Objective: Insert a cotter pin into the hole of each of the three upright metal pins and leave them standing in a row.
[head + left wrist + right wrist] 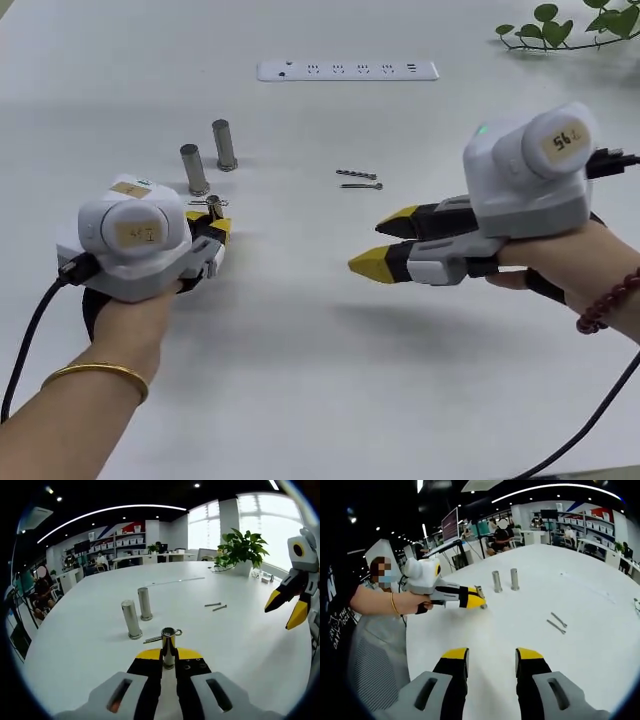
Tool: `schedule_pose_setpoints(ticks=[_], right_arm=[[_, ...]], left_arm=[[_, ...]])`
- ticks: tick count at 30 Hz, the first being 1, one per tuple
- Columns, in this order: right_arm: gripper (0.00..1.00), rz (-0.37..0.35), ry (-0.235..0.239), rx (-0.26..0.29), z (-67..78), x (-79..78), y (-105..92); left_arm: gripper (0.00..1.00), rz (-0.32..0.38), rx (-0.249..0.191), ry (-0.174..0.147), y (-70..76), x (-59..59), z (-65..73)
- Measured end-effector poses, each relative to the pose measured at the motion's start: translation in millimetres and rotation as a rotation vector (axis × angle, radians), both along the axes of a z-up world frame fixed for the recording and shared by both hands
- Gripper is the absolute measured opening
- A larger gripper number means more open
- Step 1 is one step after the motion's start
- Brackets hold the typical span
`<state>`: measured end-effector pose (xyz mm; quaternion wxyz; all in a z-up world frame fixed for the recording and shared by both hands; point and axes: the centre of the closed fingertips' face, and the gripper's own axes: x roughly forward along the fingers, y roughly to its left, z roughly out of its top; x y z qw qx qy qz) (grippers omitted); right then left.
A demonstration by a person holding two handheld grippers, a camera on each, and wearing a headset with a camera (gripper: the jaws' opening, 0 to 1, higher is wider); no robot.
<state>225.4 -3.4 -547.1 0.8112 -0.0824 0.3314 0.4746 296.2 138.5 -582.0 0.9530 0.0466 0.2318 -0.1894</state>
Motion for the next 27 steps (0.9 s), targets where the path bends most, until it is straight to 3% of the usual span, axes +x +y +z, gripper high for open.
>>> schedule_pose_setpoints(ticks=[16, 22, 24, 26, 27], right_arm=[[0.33, -0.003, 0.018, 0.007, -2.1, -0.8, 0.6], [0.34, -0.008, 0.023, 0.017, -1.9, -1.5, 2.5], [0.34, -0.012, 0.022, 0.026, -0.4, -0.7, 3.7], [0.35, -0.018, 0.021, 0.040, 2.0, 0.4, 5.4], [0.35, -0.021, 0.017, 0.050, 3.8, 1.4, 6.5]], left_arm=[[0.08, 0.030, -0.003, 0.019, 1.7, -0.1, -4.7], [0.14, 0.032, -0.004, 0.021, 2.5, -0.2, -4.7], [0.17, 0.037, -0.009, 0.028, 3.1, -1.1, -5.4], [0.20, 0.057, -0.056, 0.050, 3.4, -2.7, -5.1], [0.22, 0.060, -0.055, 0.046, 5.4, -2.4, -3.4]])
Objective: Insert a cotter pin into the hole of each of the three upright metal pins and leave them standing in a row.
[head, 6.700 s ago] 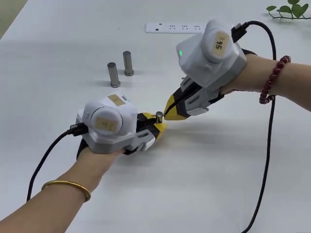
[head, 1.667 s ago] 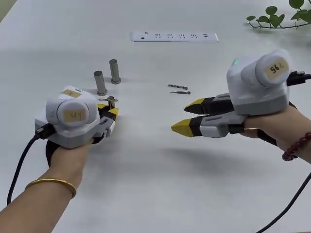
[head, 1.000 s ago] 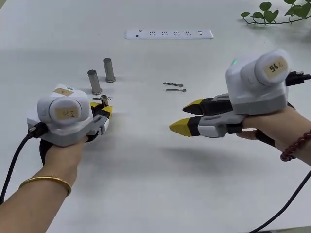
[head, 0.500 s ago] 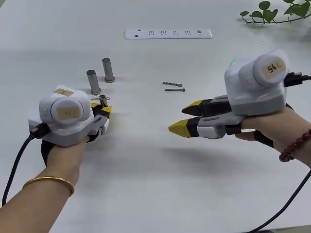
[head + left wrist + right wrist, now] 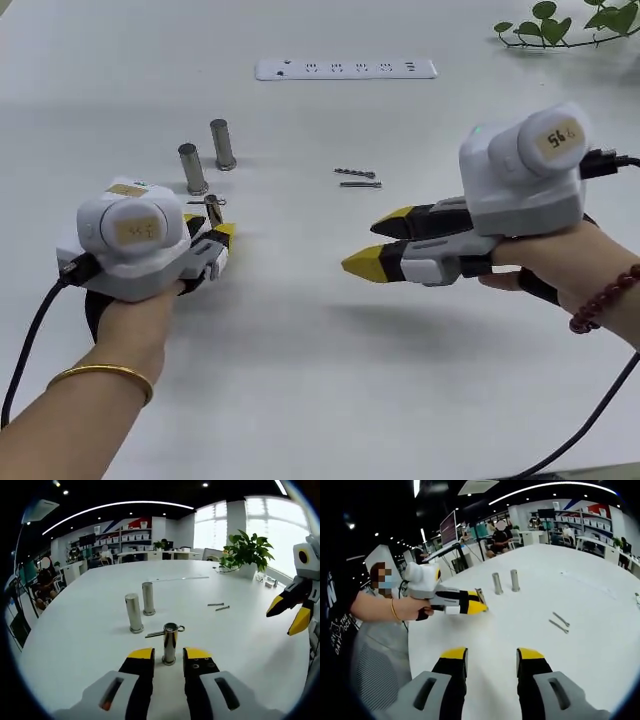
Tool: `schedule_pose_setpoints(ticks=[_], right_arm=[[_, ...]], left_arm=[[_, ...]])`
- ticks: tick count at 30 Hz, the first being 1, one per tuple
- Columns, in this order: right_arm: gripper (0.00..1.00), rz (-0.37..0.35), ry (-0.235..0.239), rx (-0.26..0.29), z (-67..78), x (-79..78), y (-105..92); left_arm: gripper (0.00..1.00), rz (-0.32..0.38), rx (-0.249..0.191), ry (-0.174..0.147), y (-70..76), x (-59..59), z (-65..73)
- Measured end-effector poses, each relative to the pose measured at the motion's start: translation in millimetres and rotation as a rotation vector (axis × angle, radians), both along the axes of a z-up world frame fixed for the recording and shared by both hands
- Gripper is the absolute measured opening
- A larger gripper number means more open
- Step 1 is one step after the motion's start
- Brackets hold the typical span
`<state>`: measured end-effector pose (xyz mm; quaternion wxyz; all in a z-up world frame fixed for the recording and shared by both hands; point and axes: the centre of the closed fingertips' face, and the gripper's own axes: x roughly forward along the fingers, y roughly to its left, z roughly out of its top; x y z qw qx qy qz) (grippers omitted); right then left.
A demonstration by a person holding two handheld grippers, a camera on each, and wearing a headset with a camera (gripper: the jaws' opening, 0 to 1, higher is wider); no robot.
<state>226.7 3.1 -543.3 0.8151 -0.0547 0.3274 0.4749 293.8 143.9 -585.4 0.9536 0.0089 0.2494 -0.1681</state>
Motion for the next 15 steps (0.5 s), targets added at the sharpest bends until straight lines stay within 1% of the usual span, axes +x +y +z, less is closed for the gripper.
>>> schedule_pose_setpoints(ticks=[2, 5, 7, 12, 15], right_arm=[[0.36, -0.007, -0.002, 0.015, 0.3, 2.1, 1.2], [0.36, -0.017, -0.007, 0.047, 5.6, 5.5, 5.3], [0.37, -0.022, -0.017, 0.062, 9.1, 8.6, 7.7], [0.37, -0.035, -0.047, 0.098, 20.3, 20.3, 15.2], [0.37, -0.038, -0.070, 0.109, 24.9, 28.5, 21.0]], left_arm=[[0.25, -0.002, -0.002, -0.006, 0.5, -1.0, 2.8], [0.31, -0.004, -0.022, -0.010, 1.1, -4.0, 8.7], [0.35, -0.010, -0.028, -0.013, 0.9, -7.5, 11.8], [0.46, -0.051, -0.007, -0.024, 0.8, -16.2, 17.3], [0.52, -0.057, -0.014, -0.035, 2.3, -20.9, 24.2]])
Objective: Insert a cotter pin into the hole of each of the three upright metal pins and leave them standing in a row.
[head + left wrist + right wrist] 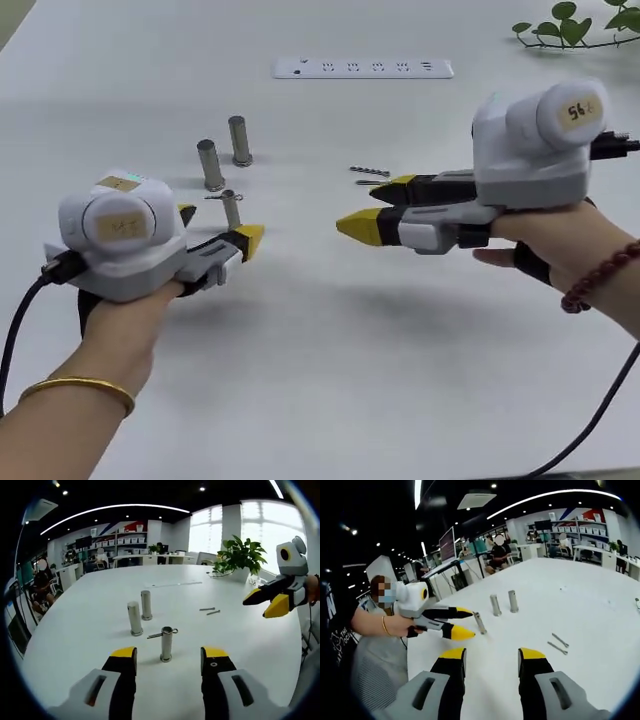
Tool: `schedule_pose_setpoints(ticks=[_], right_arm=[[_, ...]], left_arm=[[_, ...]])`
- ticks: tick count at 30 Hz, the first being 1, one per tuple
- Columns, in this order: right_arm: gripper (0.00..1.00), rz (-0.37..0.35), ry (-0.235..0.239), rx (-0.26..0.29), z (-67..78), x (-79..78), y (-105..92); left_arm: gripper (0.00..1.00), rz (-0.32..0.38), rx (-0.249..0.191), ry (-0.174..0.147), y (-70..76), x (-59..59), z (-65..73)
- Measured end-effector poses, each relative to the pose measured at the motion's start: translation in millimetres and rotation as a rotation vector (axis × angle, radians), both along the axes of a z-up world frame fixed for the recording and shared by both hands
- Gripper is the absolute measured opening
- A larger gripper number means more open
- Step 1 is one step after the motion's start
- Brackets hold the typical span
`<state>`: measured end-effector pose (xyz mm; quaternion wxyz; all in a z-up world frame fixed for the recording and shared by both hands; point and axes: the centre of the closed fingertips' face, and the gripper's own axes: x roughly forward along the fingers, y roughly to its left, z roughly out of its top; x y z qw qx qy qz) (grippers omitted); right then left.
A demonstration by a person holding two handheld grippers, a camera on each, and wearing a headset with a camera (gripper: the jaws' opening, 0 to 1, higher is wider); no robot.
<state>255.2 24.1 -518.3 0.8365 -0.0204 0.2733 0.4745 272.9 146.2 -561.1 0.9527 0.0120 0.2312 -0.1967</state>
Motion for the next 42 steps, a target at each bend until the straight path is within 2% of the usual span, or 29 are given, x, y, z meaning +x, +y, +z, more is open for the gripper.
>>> schedule_pose_setpoints(ticks=[3, 5, 11, 16, 21, 26, 28, 33, 36, 39, 42], right_arm=[[0.37, -0.003, -0.027, 0.005, 3.2, 8.2, 6.7], [0.38, -0.005, -0.041, 0.013, 4.5, 19.5, 9.5], [0.39, -0.012, -0.079, 0.035, 8.7, 34.6, 22.2], [0.40, -0.008, -0.111, 0.026, 5.5, 50.6, 29.6], [0.45, -0.023, -0.141, 0.022, 4.3, 67.9, 35.9], [0.45, -0.033, -0.158, 0.026, -2.5, 85.7, 44.4], [0.45, -0.038, -0.159, 0.023, -5.4, 90.1, 48.8], [0.44, -0.061, -0.160, 0.026, -14.6, 99.4, 60.8], [0.45, -0.076, -0.161, 0.034, -22.6, 112.4, 67.9], [0.43, -0.093, -0.164, 0.050, -30.0, 127.7, 74.3], [0.41, -0.099, -0.173, 0.063, -30.5, 133.4, 83.2]], left_arm=[[0.55, -0.003, -0.010, -0.015, 0.3, -3.5, 6.4], [0.58, -0.007, -0.011, -0.015, 0.5, -5.6, 9.0], [0.67, -0.031, -0.010, -0.024, -0.4, -11.0, 18.5], [0.72, -0.048, -0.009, -0.044, -0.4, -13.9, 26.6], [0.78, -0.062, -0.021, -0.046, -1.6, -16.8, 31.3], [0.85, -0.095, -0.045, -0.059, -6.9, -21.3, 36.0], [0.89, -0.111, -0.053, -0.054, -9.5, -23.0, 35.0], [0.91, -0.146, -0.035, -0.060, -13.0, -27.4, 34.5], [0.91, -0.156, -0.039, -0.061, -12.3, -28.5, 34.1], [0.92, -0.160, -0.033, -0.050, -10.2, -29.7, 29.7], [0.93, -0.165, -0.036, -0.040, -9.2, -30.8, 28.1]])
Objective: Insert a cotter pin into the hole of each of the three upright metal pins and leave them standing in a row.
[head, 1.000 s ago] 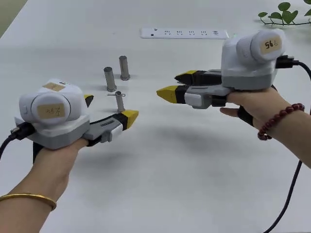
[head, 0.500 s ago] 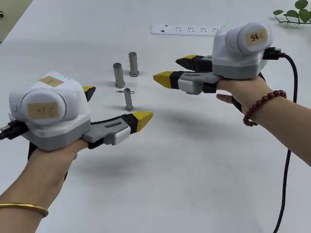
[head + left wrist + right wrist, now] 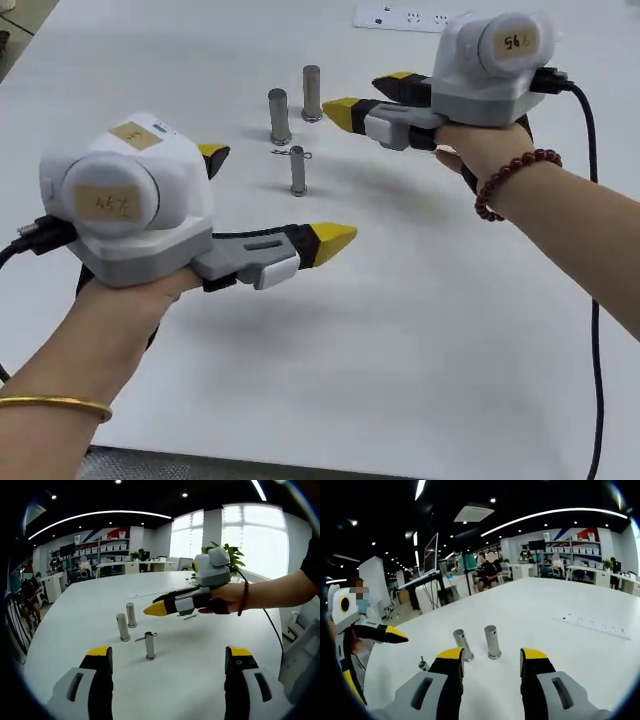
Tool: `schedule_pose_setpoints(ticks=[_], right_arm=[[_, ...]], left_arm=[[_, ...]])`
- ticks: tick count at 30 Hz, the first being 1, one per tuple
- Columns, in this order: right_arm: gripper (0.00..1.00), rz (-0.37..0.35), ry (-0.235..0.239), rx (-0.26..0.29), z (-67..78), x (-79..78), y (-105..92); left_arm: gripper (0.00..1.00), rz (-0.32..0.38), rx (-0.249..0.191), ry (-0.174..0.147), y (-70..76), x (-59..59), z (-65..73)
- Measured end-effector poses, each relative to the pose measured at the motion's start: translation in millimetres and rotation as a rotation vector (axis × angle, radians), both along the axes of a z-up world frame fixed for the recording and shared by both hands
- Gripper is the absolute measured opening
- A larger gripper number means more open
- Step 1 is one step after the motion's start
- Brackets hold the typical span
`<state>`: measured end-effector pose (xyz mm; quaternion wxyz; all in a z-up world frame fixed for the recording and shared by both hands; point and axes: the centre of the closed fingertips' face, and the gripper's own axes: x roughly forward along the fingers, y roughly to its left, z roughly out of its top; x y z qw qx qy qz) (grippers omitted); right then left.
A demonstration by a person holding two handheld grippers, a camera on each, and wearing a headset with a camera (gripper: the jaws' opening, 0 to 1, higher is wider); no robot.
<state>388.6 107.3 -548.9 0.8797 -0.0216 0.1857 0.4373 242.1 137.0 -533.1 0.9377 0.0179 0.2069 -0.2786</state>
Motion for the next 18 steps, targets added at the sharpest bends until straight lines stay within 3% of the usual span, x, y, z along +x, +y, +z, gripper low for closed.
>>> schedule_pose_setpoints(ticks=[7, 18], right_arm=[[0.36, -0.029, 0.013, 0.034, -13.2, 13.4, 17.8], [0.25, -0.039, 0.007, 0.043, -25.6, 20.4, 36.1]], left_arm=[[0.97, 0.016, -0.020, -0.021, 3.7, 6.5, 4.4], [0.97, 0.035, -0.018, -0.014, 7.5, 10.4, 1.6]])
